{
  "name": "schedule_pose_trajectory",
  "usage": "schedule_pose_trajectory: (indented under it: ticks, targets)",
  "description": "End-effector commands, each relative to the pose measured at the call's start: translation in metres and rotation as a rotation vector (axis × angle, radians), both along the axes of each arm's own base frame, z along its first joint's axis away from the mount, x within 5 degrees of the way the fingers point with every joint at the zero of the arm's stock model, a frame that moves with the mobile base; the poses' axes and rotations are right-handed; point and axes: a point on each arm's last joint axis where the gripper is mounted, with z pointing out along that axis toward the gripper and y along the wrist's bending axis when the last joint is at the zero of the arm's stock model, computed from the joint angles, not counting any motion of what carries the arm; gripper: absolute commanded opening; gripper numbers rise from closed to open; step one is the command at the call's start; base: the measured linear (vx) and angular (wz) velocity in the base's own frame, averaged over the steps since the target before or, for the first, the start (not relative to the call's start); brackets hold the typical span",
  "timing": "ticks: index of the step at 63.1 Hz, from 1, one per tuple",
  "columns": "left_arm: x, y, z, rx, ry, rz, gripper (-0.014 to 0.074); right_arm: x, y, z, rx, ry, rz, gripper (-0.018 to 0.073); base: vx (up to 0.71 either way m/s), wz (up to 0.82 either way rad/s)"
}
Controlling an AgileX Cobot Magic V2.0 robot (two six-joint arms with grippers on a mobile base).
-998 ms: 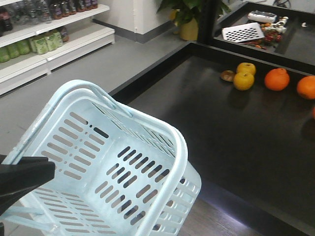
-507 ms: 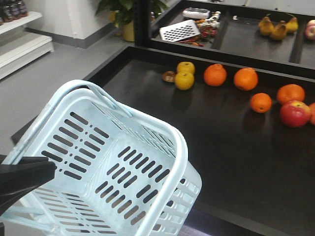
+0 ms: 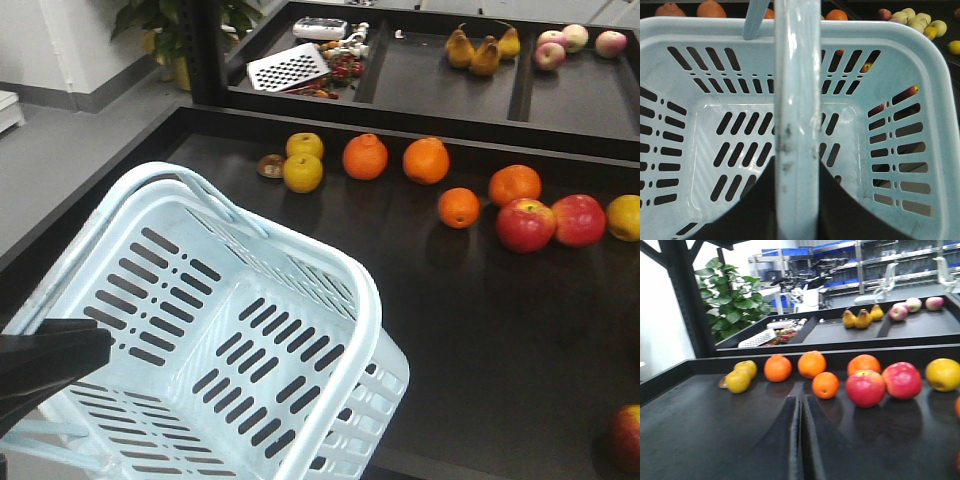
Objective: Pick three apples into basket with both arms
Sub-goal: 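Drive the base to the table with apples and oranges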
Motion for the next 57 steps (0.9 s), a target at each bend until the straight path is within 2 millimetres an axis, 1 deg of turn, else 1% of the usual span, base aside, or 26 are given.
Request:
schedule_pose_trajectory:
  ticks: [1,57]
  targets:
    - [0.0012,0.0,0.0163,-0.094,-0.054,0.039,-0.0006,-0.0008,0.0005,0.0029,-0.014,-0.076,0.002,-0.0004,0.08,-0.25]
    - [0.0012,0.0,0.0163,-0.094,-0.054,0.039,-0.0006,-0.0008,0.0005,0.0029,-0.014,-0.076,0.002,-0.0004,0.07,-0.25]
